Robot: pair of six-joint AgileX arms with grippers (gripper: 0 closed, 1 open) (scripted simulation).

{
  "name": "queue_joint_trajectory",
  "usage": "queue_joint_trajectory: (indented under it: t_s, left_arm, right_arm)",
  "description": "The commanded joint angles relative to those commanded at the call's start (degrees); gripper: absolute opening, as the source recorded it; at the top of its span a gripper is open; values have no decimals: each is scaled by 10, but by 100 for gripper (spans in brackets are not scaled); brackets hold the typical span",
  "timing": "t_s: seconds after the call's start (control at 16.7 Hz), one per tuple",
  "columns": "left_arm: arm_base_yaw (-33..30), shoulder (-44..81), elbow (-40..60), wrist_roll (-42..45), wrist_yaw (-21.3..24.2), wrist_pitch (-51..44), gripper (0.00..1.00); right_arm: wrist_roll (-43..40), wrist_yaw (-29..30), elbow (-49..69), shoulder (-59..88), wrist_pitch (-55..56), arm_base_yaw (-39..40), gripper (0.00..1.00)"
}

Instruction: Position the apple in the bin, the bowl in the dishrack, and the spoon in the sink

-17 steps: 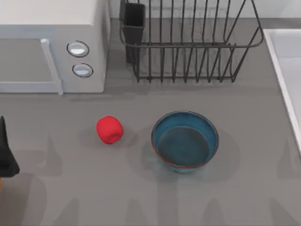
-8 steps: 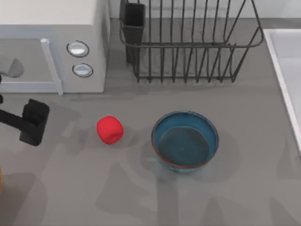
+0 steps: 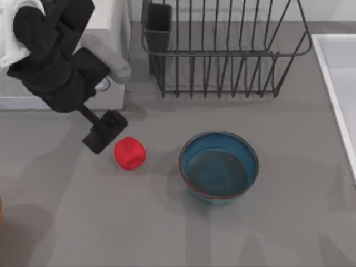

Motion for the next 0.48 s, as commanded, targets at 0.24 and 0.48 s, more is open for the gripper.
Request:
queue_joint_trajectory:
  t_s: [0.24, 0.48]
  left_arm:
    - [-36, 158, 127, 39, 1, -82, 100]
    - [-56, 239, 198, 61, 1, -125, 100]
  right_arm:
    - [0, 0, 0, 0, 0, 0, 100]
    - [0, 0, 0, 0, 0, 0, 100]
